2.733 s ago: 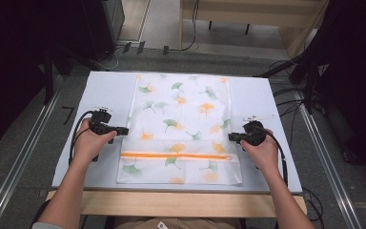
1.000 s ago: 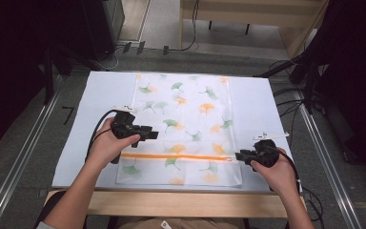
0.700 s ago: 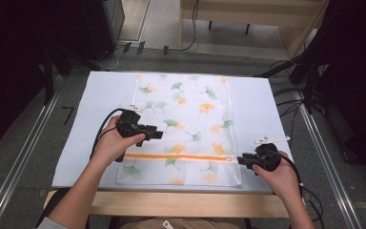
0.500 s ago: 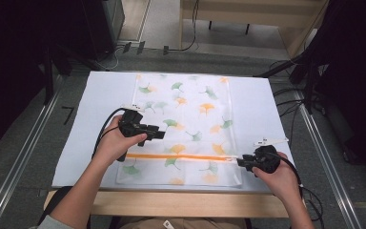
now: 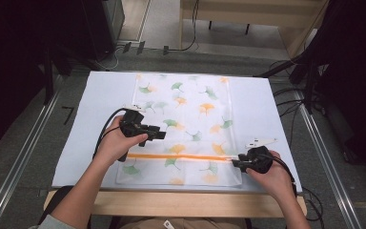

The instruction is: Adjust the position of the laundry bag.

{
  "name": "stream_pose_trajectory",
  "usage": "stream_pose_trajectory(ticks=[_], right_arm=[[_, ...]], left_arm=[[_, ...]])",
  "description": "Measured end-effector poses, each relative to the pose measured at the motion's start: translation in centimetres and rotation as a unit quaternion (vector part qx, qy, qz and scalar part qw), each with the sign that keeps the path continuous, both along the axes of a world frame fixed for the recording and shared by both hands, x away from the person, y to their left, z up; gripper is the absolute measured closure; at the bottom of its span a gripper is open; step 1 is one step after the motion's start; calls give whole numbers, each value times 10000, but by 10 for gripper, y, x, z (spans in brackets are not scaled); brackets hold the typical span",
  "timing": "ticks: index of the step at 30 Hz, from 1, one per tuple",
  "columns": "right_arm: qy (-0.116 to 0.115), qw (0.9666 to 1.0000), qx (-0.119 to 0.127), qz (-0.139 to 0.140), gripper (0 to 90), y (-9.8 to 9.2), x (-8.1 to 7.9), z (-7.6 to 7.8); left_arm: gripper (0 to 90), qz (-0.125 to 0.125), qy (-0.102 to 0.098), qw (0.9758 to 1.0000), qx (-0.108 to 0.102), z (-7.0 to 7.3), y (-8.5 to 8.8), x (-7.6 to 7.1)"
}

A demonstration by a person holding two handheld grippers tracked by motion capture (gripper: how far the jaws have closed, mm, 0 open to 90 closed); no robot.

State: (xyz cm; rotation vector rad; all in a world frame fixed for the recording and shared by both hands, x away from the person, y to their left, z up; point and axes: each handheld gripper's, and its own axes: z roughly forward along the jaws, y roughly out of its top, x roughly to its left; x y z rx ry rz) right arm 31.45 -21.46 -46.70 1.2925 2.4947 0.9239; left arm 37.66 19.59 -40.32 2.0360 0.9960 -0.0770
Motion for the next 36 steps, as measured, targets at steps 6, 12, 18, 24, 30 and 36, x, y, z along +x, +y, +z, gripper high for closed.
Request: stream_pose_trajectory(ticks=[6, 12, 18, 24, 30, 36], right_arm=[[-177, 9996, -216, 91, 643, 6, 0, -1], [-241, 9994, -221, 113, 723, 9, -1, -1], [-56, 9998, -178, 64, 852, 13, -1, 1], [102, 9999, 59, -11, 855, 8, 2, 3], [110, 9994, 307, -101, 854, 2, 2, 9], [203, 9978, 610, -175, 855, -1, 1, 16]], left_arm=[[565, -91, -10, 10000, -14, 0, -5, -1], [566, -140, -36, 9999, -22, 0, -7, -2], [585, -262, -76, 9996, -32, -2, -16, -5], [613, -444, -82, 9989, -117, -5, -24, -8], [622, -487, -118, 9986, -174, -5, -27, -9], [635, -647, -222, 9973, -259, -4, -35, -14]])
